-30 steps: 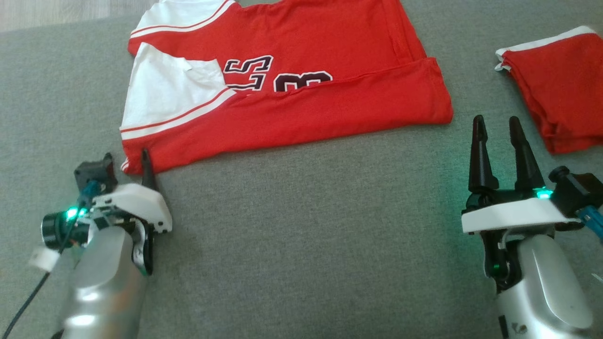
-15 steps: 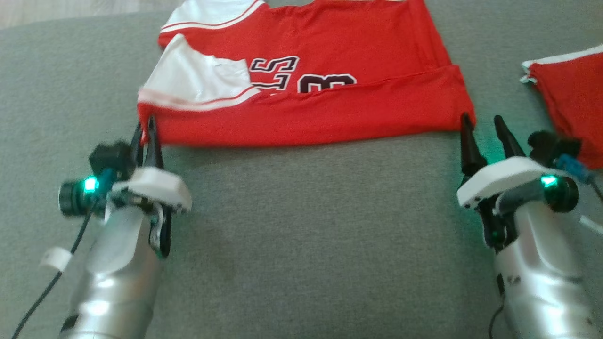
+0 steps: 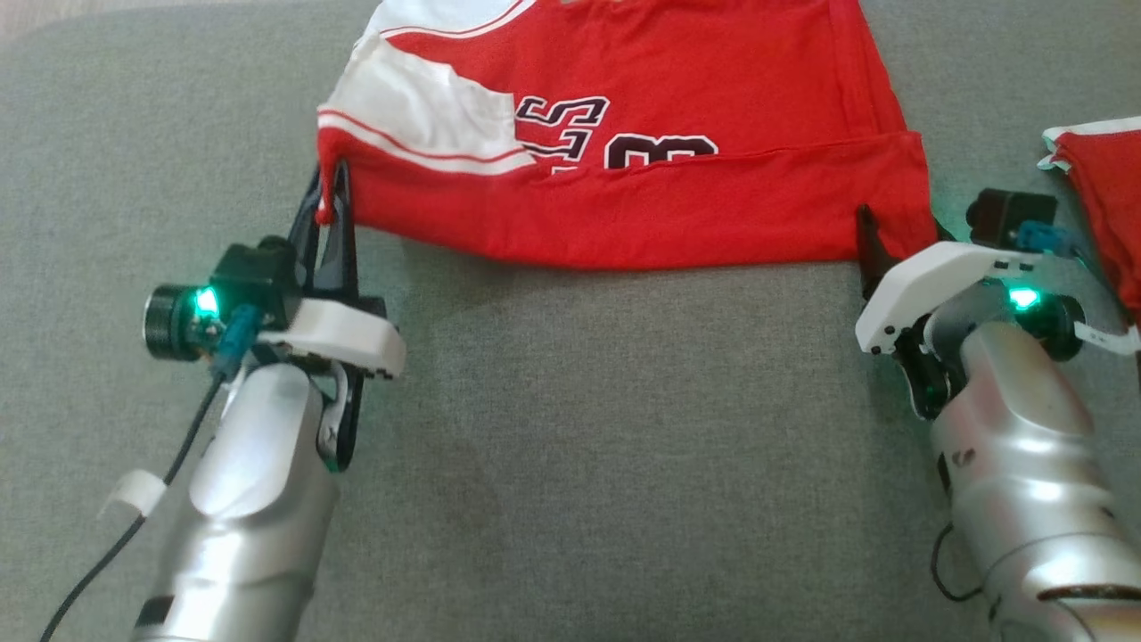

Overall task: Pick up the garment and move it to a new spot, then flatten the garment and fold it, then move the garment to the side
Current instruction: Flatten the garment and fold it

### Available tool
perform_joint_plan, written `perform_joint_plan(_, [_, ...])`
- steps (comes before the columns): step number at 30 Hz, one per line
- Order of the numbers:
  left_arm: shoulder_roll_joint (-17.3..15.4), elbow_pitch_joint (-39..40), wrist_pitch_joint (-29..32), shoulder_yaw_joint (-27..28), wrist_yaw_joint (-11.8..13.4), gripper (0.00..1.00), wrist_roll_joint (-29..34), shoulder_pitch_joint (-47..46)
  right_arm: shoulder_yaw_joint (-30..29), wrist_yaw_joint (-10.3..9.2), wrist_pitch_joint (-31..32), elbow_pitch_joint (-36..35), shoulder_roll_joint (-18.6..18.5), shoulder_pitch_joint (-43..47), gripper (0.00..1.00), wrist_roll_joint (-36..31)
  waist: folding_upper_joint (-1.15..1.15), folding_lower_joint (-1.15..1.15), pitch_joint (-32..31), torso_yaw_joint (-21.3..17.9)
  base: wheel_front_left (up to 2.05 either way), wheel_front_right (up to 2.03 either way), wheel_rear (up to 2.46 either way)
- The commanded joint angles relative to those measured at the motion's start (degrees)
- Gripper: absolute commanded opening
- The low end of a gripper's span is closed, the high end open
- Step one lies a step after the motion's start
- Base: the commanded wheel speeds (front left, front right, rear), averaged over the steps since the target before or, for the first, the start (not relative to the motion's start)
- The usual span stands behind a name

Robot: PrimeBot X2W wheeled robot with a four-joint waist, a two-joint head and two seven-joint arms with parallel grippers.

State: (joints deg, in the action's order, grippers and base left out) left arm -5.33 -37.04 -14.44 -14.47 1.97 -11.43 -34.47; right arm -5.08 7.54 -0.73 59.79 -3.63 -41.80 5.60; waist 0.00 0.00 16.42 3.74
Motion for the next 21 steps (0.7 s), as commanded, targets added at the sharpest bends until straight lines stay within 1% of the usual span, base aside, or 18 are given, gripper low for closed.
perform_joint_plan(1, [-1.58,1.3,-0.55,1.37,-0.04,0.0,0.62,-0.92,1.28,-0.05,0.74,0.83,0.75,-0.03,0.02,-0.68,0.0,0.0,-0.03,-0.01,0.0,0.0,0.0])
perform_joint_plan(2, [-1.65,0.9,-0.55,1.17,-0.02,0.0,0.73,-0.73,1.29,-0.05,0.37,1.66,0.75,-0.4,0.0,-0.98,0.0,0.0,-0.14,-0.05,0.0,0.0,0.0])
perform_joint_plan(7, [-2.38,-1.18,-0.29,0.95,0.27,0.0,0.63,0.31,0.53,-0.05,-4.29,4.11,0.75,-1.16,0.0,-2.73,0.0,0.0,-1.51,-0.62,0.0,0.0,0.0])
perform_joint_plan(8, [-2.83,-2.08,0.12,0.83,0.23,0.0,0.59,0.81,-0.09,-0.05,-6.4,4.43,0.75,-0.96,0.0,-3.94,0.0,0.0,-2.4,-0.87,0.0,0.0,0.0])
perform_joint_plan(12, [-3.64,-3.65,0.96,0.46,0.04,0.0,0.44,2.39,-1.78,-0.05,-9.68,4.47,0.75,0.27,0.0,-5.52,0.0,0.0,-4.75,-1.39,0.0,0.0,0.0])
perform_joint_plan(17, [-4.23,-5.25,2.49,-0.66,-0.64,0.0,0.32,5.81,-1.85,-0.05,-11.35,4.37,0.75,3.12,0.0,-5.18,0.0,0.0,-8.47,-1.87,0.0,0.0,0.0])
perform_joint_plan(21, [-4.66,-5.54,3.82,-1.53,-1.15,0.0,0.07,9.47,-1.17,-0.05,-10.69,4.27,0.75,6.53,0.0,-4.45,0.0,0.0,-11.54,-2.09,0.0,0.0,0.0])
